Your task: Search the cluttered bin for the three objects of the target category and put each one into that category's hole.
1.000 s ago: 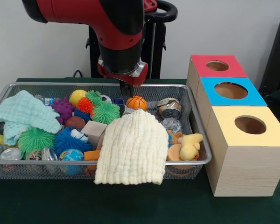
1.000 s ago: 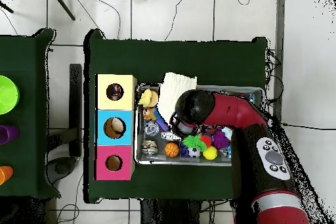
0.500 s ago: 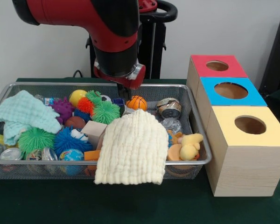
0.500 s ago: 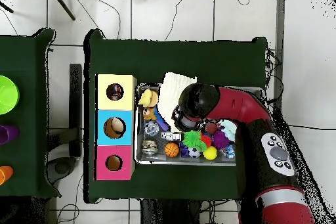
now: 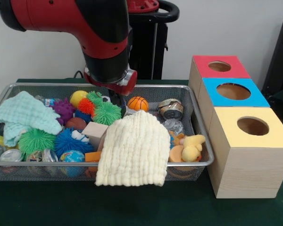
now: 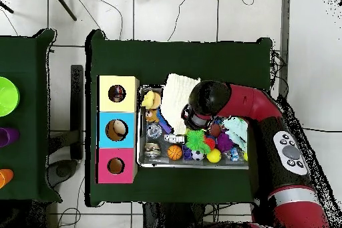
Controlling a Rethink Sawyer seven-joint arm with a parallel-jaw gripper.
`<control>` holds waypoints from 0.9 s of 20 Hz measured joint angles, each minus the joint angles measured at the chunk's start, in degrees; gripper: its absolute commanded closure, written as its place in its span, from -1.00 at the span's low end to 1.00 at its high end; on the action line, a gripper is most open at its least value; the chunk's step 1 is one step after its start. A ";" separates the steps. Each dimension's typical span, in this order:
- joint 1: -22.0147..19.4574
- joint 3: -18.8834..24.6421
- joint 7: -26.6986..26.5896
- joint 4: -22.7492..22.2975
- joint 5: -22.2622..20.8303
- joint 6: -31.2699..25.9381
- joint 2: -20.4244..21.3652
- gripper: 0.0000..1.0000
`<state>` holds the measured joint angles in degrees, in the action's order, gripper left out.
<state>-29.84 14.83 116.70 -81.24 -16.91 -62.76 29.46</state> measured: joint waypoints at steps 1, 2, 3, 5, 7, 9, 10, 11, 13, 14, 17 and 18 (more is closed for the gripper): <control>-0.14 0.12 -0.03 0.16 -0.15 -0.15 -0.11 1.00; -0.29 0.25 -0.06 0.32 -0.31 -0.30 -0.21 1.00; -0.49 0.44 -0.06 0.54 -0.51 -0.53 -0.35 1.00; -1.21 1.10 -0.06 1.14 -1.07 -1.33 -0.70 1.00; -1.81 1.68 -0.06 1.55 -1.59 -1.93 -0.88 1.00; -2.83 2.55 -0.24 2.17 -2.32 -2.92 -1.11 1.00; -3.14 2.80 -0.40 2.37 -2.52 -3.28 -1.20 1.00; -3.30 2.93 -0.51 2.46 -2.61 -3.47 -1.25 1.00; -4.18 3.65 -1.45 3.27 -3.36 -4.66 -1.72 1.00; -4.36 3.82 -1.76 3.49 -3.54 -4.95 -1.86 1.00; -5.47 4.97 -4.13 4.95 -4.55 -6.65 -2.68 1.00; -5.62 5.16 -4.56 5.21 -4.69 -6.89 -2.82 1.00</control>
<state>-35.45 19.99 112.14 -76.03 -21.60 -69.65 26.64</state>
